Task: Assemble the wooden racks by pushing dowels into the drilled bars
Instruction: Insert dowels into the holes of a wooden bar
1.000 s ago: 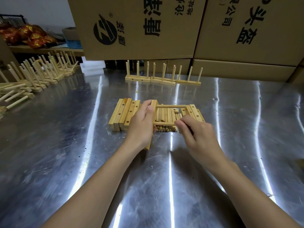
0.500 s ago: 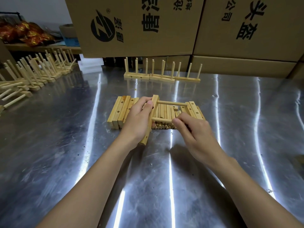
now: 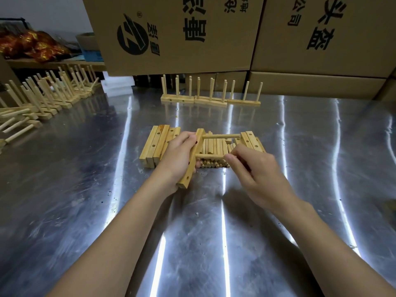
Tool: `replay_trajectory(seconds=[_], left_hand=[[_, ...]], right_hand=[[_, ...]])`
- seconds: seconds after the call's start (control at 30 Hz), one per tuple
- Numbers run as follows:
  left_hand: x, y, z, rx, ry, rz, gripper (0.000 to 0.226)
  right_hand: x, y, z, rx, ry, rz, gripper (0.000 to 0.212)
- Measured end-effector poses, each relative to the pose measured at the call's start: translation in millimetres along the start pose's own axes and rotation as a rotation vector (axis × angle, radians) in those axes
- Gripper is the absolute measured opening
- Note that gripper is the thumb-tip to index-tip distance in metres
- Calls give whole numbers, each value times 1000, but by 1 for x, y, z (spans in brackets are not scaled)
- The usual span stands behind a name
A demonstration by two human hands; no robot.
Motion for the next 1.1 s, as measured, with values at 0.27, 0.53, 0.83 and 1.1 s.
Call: replay_trajectory(seconds=[0.27, 0.53, 0.83, 1.1], left_hand=[[-14, -21, 1, 209, -260, -329, 23], [-26, -28, -4, 273, -391, -542, 29], [-6, 4, -3, -679, -117, 107, 36], [-13, -8, -6, -588, -133, 43, 26]], right_hand=[[-8, -25, -23, 590, 7, -550, 51], [-9, -26, -18, 858, 28, -789, 54], [-3, -51, 38, -147, -342, -265, 26], [-7, -69, 30, -330, -246, -197, 15]])
Point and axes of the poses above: each hand's wrist, its own x-axis towards the middle knuckle, its own z-axis out of the back of the hand, y = z × x, the point moved 6 cm from there along x, towards the middle knuckle, and after that the axes turned 14 degrees about x, right-handed, at the moved point
